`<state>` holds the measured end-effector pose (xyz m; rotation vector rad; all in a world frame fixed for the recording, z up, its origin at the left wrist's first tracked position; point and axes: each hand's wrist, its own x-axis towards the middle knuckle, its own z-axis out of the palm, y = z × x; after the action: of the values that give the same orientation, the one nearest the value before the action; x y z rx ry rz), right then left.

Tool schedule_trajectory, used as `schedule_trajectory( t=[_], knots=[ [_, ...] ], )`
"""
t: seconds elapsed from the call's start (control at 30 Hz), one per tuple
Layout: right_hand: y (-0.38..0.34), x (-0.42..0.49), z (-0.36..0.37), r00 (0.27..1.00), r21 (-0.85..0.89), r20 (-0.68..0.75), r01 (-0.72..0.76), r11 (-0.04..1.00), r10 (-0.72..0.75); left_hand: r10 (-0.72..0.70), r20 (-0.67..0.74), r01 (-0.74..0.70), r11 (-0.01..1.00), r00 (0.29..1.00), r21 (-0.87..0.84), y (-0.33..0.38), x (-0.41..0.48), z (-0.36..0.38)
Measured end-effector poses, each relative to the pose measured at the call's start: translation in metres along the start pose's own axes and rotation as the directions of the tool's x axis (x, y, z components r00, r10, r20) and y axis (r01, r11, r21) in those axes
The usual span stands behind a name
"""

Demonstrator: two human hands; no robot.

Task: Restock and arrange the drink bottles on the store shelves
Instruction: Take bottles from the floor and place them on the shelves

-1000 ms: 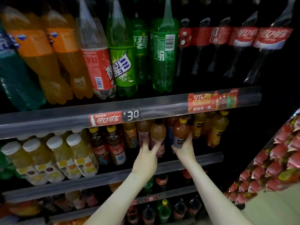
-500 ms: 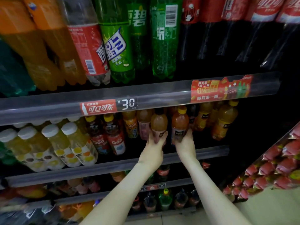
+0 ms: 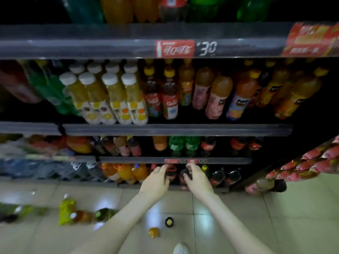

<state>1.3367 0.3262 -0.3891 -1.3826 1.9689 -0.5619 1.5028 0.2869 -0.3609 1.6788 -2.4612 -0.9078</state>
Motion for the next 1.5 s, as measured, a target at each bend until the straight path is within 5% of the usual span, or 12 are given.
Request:
schedule_trajectory(
  t=[0.3,0.57,0.87,0.97,1.1,1.3,1.4,1.5],
  knots=[
    [0.026,-0.049,0.179,0.952,-0.124,0.229,-0.178,0.976,0.203,-0.267,0.142,0.277,0.959,0.953,-0.057,-0.172,-0.093,0.055],
    [0.173,-0.023,0.361,0.886,-0.222,0.244,-0.345,0.912,0.394,-0.438,0.216,0.483,0.837,0.873,-0.256,-0.31,-0.077,0.256],
    [0.328,0.058,0.499,0.909,-0.479,0.25,-0.183,0.859,0.334,-0.39,0.258,0.467,0.759,0.884,-0.453,-0.367,-0.034,0.46],
    [0.319,0.056,0.487,0.924,-0.528,0.2,-0.18,0.83,0.327,-0.379,0.279,0.468,0.765,0.882,-0.443,-0.356,-0.038,0.456],
    [0.244,0.029,0.417,0.962,-0.385,0.135,-0.168,0.907,0.236,-0.304,0.291,0.41,0.797,0.907,-0.443,-0.321,-0.048,0.394],
    [0.085,-0.025,0.254,0.98,-0.022,0.157,-0.118,0.993,0.12,-0.075,0.246,0.142,0.953,0.966,-0.266,-0.235,-0.046,0.24],
    [0.007,-0.046,0.179,0.996,0.237,0.063,-0.079,0.968,0.066,-0.065,0.144,0.106,0.949,0.987,-0.298,-0.195,-0.05,0.148],
    [-0.05,-0.063,0.123,0.997,0.364,0.07,-0.044,0.93,0.02,-0.096,0.186,0.156,0.928,0.978,-0.34,-0.161,-0.067,0.071]
  ],
)
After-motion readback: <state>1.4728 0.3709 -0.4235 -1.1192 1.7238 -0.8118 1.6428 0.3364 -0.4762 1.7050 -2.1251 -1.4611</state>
